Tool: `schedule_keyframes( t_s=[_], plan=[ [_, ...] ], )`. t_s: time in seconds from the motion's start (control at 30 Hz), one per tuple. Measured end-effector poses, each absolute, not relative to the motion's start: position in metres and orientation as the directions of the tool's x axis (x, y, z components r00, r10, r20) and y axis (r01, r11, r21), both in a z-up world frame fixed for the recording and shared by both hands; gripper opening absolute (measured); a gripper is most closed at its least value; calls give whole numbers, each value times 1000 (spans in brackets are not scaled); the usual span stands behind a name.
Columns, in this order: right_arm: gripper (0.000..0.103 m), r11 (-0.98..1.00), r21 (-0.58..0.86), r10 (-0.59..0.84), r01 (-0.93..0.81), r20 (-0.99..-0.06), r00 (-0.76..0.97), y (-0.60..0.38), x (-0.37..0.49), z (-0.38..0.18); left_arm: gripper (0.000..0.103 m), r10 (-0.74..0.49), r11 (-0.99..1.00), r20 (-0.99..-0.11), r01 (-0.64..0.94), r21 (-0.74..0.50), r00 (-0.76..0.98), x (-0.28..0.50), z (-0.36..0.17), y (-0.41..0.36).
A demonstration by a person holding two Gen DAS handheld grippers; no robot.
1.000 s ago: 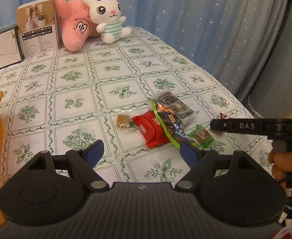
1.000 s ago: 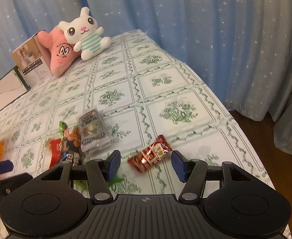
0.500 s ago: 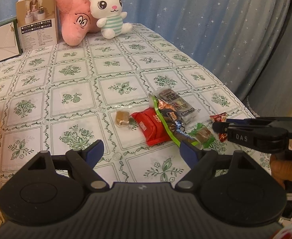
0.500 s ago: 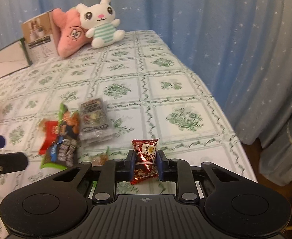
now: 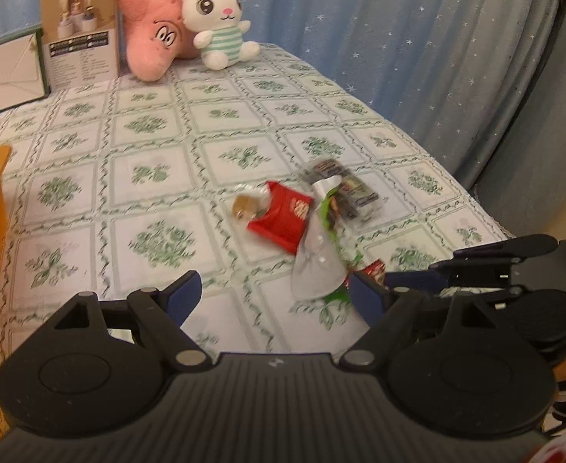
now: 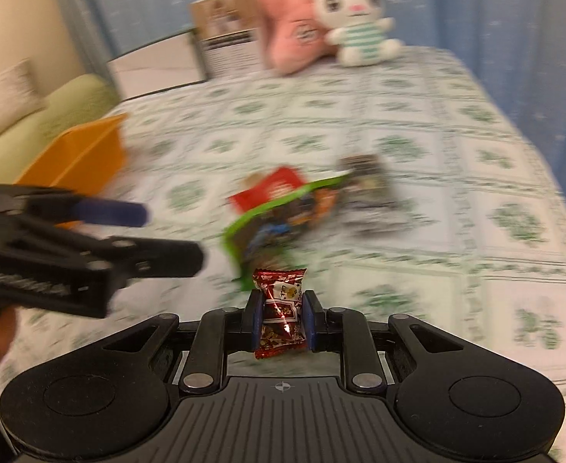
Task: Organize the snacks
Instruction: 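Grasp the clear green-strapped packet with the left tool while the right tool holds its candy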
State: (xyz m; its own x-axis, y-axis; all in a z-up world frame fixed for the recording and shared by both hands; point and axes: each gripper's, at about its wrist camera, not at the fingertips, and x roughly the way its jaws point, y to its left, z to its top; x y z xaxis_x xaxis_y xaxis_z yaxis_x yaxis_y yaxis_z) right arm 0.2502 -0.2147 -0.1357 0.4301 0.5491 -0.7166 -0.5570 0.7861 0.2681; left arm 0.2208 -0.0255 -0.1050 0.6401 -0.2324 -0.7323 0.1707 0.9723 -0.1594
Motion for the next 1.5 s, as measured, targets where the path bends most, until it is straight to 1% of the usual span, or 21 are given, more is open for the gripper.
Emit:
schedule_keyframes(
  t_s=[0.07, 0.13, 0.4, 0.47, 0.5, 0.57, 0.67, 0.83, 1.0, 1.1, 1.23, 1.33, 1.5],
  plan=[
    [22, 792, 257, 540, -553, -717, 440, -212, 247, -136, 82, -231, 973, -739, 167, -160, 633, 216, -109, -21],
    [22, 822, 263, 517, -505, -717, 468, -216, 249, -136, 81, -238, 971, -744, 178, -161, 624, 214, -112, -20],
    [22, 893, 265, 436, -364, -707, 557, -243, 259, -125, 70, -315, 947, -707, 258, -191, 633, 230, -105, -38],
    [22, 904, 270, 421, -333, -705, 570, -249, 260, -123, 56, -324, 943, -705, 280, -182, 631, 241, -104, -47],
    [21, 907, 276, 415, -318, -706, 574, -252, 261, -123, 52, -326, 941, -706, 291, -175, 629, 247, -104, -52],
    [21, 914, 277, 403, -297, -709, 579, -255, 263, -123, 36, -337, 934, -708, 317, -167, 620, 257, -104, -60],
    [21, 921, 275, 387, -275, -713, 584, -260, 263, -124, 34, -352, 925, -725, 340, -171, 592, 272, -109, -68],
    [21, 925, 283, 381, -255, -714, 588, -263, 264, -126, 34, -346, 922, -757, 351, -164, 554, 293, -120, -71],
    [21, 927, 285, 376, -245, -715, 590, -263, 264, -127, 30, -328, 919, -794, 367, -144, 511, 307, -129, -77],
    [21, 928, 284, 374, -243, -716, 590, -262, 264, -127, 23, -308, 921, -799, 371, -115, 517, 308, -129, -80],
    [21, 929, 284, 369, -236, -717, 591, -263, 264, -127, 22, -320, 919, -802, 372, -132, 505, 306, -127, -76],
    [21, 930, 288, 367, -227, -716, 594, -264, 263, -125, 22, -342, 917, -788, 363, -163, 511, 296, -119, -68],
    [21, 927, 294, 374, -232, -710, 597, -261, 259, -117, 22, -348, 928, -774, 314, -203, 529, 273, -106, -50]
  ],
)
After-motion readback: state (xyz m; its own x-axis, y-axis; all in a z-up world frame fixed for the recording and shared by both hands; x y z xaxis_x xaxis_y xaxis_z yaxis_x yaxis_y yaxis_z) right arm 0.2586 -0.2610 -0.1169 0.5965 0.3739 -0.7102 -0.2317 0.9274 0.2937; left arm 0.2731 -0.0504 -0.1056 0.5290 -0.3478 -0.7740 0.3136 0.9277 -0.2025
